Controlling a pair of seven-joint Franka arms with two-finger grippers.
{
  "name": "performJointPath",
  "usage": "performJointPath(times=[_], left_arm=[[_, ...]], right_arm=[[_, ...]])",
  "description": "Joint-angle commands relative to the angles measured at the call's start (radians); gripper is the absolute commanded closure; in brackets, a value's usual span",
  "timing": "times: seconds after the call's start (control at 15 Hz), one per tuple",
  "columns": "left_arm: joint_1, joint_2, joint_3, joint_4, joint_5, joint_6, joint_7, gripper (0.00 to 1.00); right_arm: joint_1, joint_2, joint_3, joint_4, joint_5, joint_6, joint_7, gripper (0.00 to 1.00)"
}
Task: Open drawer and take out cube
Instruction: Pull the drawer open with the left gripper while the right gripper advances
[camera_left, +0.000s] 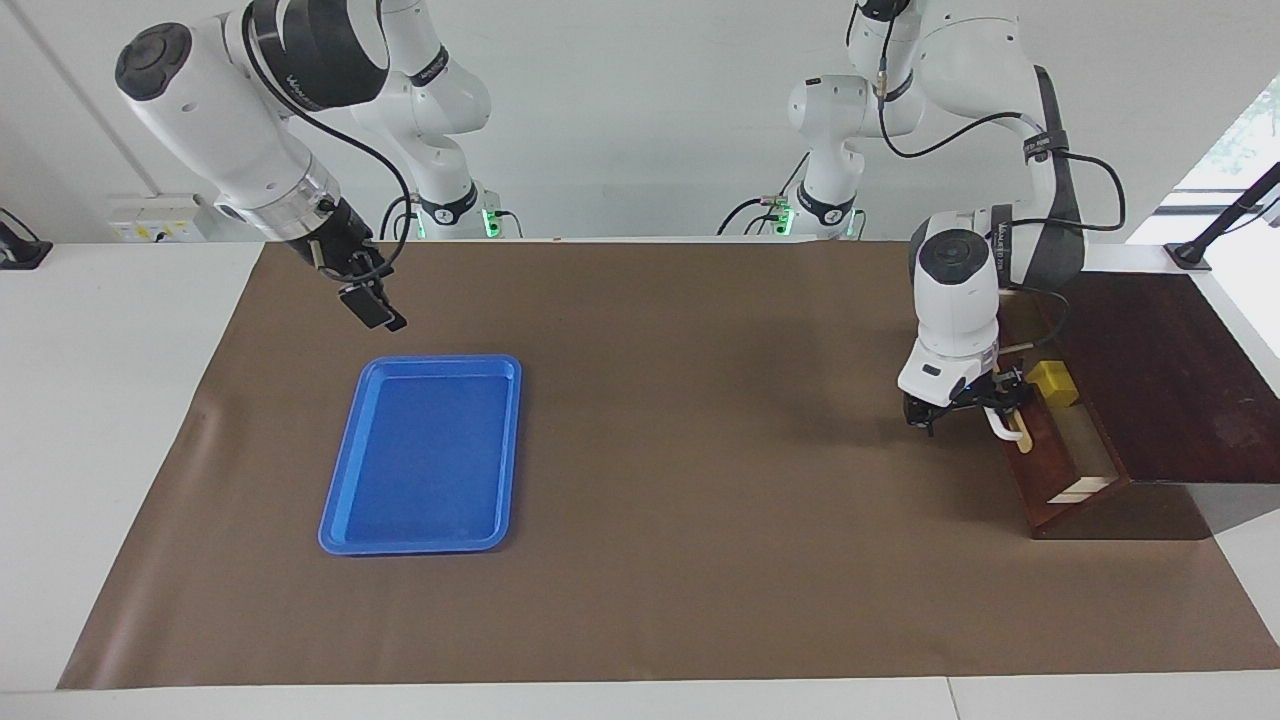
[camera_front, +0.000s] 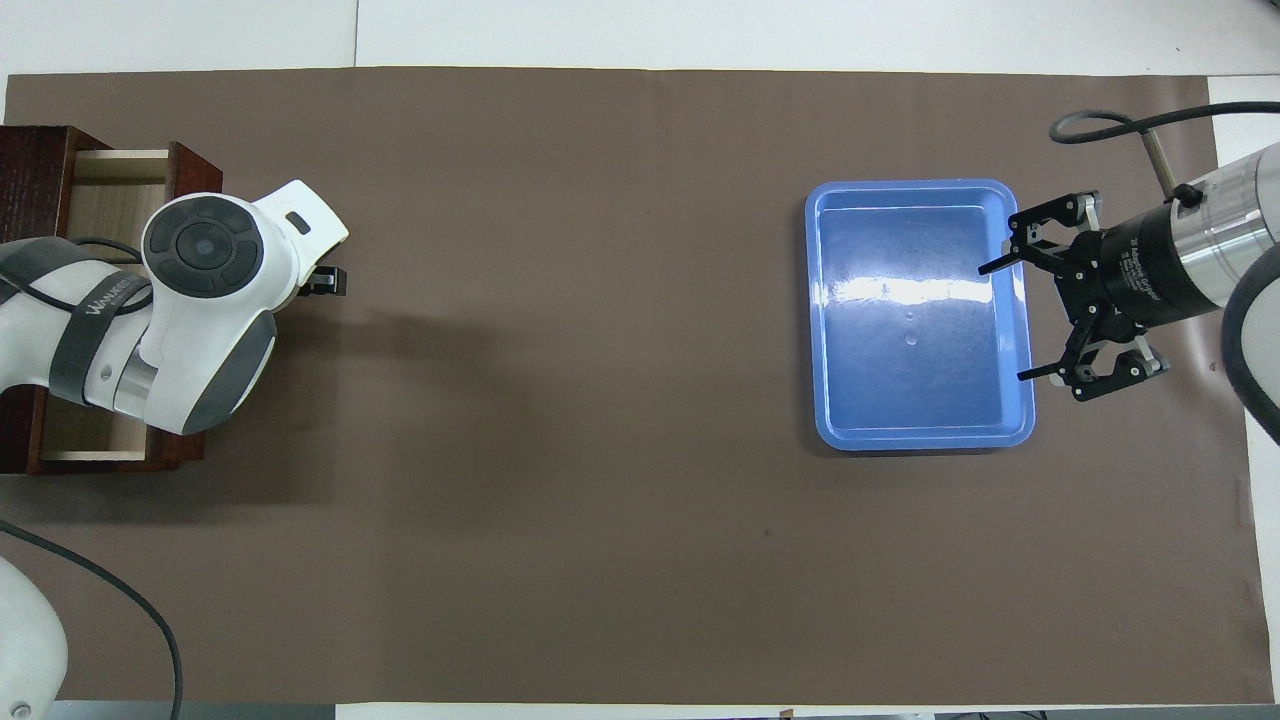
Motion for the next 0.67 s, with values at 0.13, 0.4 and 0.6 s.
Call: performJointPath(times=[0.13, 0.4, 0.6], left_arm=[[-0.063, 0.013, 0.006, 0.009, -0.056, 0.002, -0.064, 0.0], [-0.086, 0.016, 0.006, 0.024, -0.088, -0.007, -0.089, 0.0], [-0.106, 0.016, 0.006, 0.029, -0.094, -0.007, -0.105, 0.0]], right_arm=[[-0.001, 0.081, 0.005, 0.065, 0.091, 0.028, 0.103, 0.01], [0.051, 0.142, 0.006, 0.063, 0.146, 0.128, 0.15, 0.02], [0.077, 0.184, 0.005, 0.051, 0.201, 0.195, 0.152, 0.02]])
